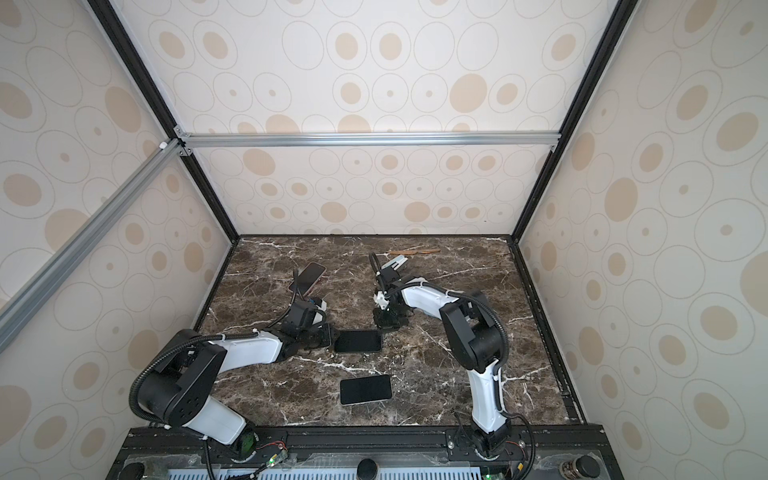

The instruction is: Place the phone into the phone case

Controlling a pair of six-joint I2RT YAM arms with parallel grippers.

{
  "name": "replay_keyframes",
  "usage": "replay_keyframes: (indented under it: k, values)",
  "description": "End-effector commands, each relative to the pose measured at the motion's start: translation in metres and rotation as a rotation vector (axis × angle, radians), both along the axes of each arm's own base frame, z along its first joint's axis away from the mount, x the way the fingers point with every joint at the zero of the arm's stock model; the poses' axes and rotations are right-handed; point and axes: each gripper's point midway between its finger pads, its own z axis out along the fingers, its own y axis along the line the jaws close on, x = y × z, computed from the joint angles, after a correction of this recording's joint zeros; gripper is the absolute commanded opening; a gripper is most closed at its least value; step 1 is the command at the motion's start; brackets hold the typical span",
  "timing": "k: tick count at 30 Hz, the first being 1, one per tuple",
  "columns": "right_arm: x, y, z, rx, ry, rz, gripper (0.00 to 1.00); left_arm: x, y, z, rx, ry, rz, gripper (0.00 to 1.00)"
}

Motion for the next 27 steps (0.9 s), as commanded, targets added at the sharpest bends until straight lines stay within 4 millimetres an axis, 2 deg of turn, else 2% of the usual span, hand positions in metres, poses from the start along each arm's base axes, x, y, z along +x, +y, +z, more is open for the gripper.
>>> replay_keyframes:
  k: [1, 5, 8, 11, 14, 18, 21, 24, 27]
  values:
    - [-0.065, -0.071, -0.124, -0.431, 0.163, 0.088, 0.11, -0.015, 0.014, -0.017, 0.051, 0.073, 0.024, 0.19]
    - [-0.073, -0.074, -0.133, -0.455, 0.178, 0.098, 0.11, -0.016, 0.014, -0.018, 0.051, 0.076, 0.024, 0.19]
    - [-0.073, -0.071, -0.129, -0.451, 0.162, 0.101, 0.11, -0.016, 0.014, -0.016, 0.051, 0.075, 0.023, 0.19]
    - [-0.065, -0.062, -0.105, -0.409, 0.119, 0.088, 0.11, -0.010, 0.013, -0.006, 0.056, 0.052, 0.021, 0.19]
    - [-0.044, -0.046, -0.063, -0.338, 0.018, 0.084, 0.15, 0.002, 0.012, 0.012, 0.071, 0.006, 0.021, 0.20]
    - [-0.009, -0.014, 0.013, -0.201, -0.181, 0.127, 0.27, 0.030, 0.021, 0.060, 0.125, -0.124, 0.050, 0.23]
    - [-0.001, 0.012, 0.062, -0.069, -0.295, 0.228, 0.39, 0.044, 0.038, 0.107, 0.201, -0.254, 0.084, 0.27]
    - [-0.009, 0.036, 0.093, 0.064, -0.359, 0.388, 0.52, 0.045, 0.060, 0.153, 0.274, -0.384, 0.115, 0.31]
    - [-0.021, 0.049, 0.101, 0.114, -0.372, 0.557, 0.66, 0.034, 0.079, 0.191, 0.324, -0.522, 0.132, 0.36]
